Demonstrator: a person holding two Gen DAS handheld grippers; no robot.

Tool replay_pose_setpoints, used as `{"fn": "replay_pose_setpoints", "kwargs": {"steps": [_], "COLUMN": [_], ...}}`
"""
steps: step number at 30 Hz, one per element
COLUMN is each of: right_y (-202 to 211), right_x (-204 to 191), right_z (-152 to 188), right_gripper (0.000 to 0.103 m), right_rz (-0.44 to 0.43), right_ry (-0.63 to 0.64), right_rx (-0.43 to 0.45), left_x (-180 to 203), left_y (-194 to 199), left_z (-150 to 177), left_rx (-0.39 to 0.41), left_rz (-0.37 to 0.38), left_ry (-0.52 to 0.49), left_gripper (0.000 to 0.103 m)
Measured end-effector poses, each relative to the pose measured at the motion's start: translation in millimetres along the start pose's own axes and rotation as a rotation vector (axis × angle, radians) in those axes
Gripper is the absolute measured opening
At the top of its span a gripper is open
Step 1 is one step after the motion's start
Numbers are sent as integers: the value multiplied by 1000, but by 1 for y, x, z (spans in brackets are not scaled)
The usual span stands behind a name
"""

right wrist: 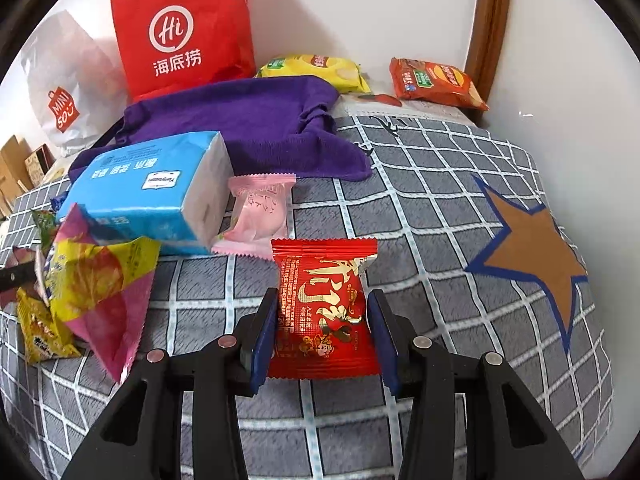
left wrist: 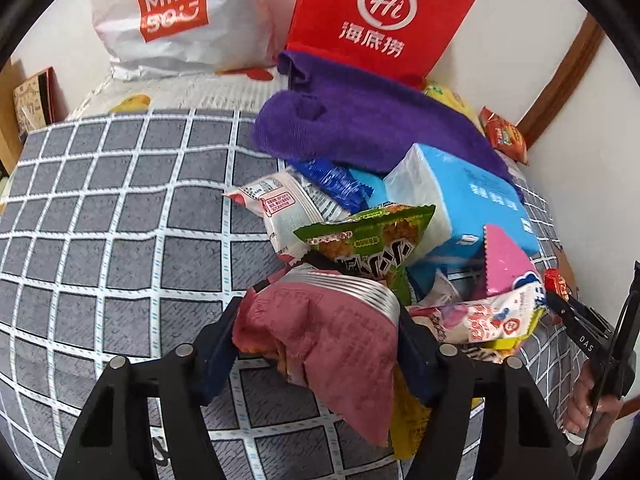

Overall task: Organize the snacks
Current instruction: 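Grasp the red candy packet with the right gripper while the left grasps the pink chip bag, then carry both packets onto the purple towel and open both grippers to release them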

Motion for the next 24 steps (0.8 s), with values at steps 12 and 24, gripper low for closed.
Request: {"fn": "replay_pose_setpoints", "kwargs": {"steps": [12,24], "right_y": [37,77], "right_x": [-8,-30], "right_z": [10,-3], "right_gripper": [44,44], "right_rz": [-7,-54], "right_ry": [-4,19], "right_rx": [25,65], "left_x": [-7,48], "left_y": [49,81], "left_z": [6,-9], "left_rx": [58,92], "left_rz": [-5,55], "left_ry": [4,-70], "left_gripper": [66,66]}}
Point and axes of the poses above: each gripper's, at about its wrist camera, not at the fingertips, and y roughly against the way its jaws point, x to its right, z to its underside, the point moved 6 cm from there along -y, roughly the way its jaws point, and after that the axes turned 10 degrees about x, right-handed, at the moved point
